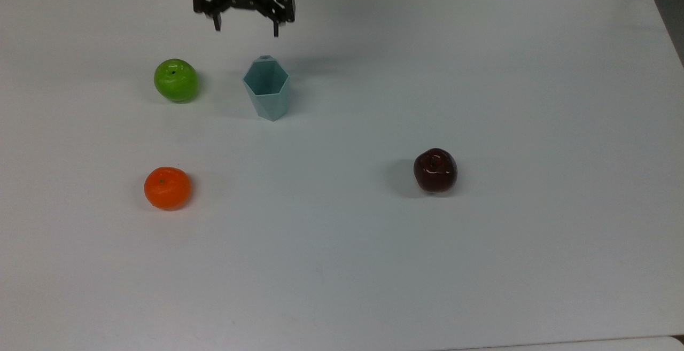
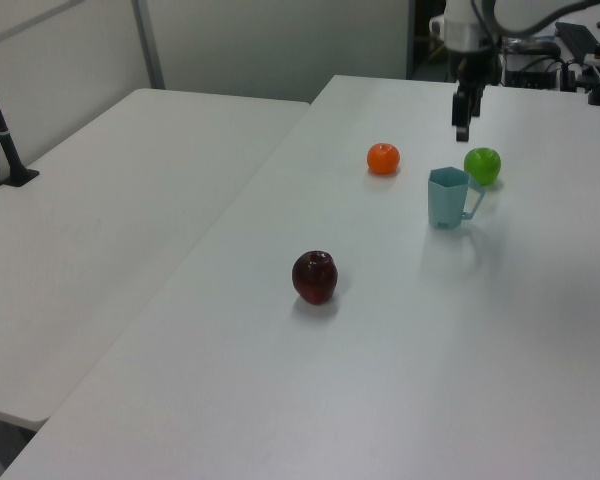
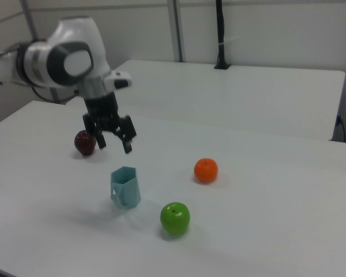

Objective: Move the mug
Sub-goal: 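Open the gripper and lift it away from the mug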

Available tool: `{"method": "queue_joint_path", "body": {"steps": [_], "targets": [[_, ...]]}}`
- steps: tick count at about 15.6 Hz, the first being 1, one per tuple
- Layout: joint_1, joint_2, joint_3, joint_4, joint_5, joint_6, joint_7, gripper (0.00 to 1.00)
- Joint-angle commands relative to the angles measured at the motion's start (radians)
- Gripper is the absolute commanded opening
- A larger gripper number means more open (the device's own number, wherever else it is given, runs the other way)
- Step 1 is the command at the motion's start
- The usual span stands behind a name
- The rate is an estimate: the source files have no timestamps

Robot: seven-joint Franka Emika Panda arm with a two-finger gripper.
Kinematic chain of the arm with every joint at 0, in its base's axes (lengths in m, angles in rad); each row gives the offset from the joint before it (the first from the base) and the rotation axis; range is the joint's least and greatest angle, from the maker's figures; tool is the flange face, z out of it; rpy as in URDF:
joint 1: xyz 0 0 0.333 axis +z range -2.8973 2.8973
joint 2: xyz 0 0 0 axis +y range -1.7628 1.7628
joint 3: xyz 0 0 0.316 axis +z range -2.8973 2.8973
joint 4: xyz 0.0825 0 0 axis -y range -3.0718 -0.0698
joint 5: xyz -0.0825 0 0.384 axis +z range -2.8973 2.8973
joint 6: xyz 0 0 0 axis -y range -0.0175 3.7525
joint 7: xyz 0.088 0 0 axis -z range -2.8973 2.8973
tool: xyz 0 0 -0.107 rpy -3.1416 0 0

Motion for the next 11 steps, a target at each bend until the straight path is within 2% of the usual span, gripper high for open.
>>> {"method": "queue_joint_path", "body": {"steps": [1,4,11], "targets": [[-0.020,-0.019,0.011,0.101,0.013,-0.131,0.003,1.00],[-0.061,-0.019,0.005,0.162,0.086,-0.148,-0.043,1.00],[-0.086,-0.020,-0.007,0.185,0.090,-0.156,-0.077,1.00]]}}
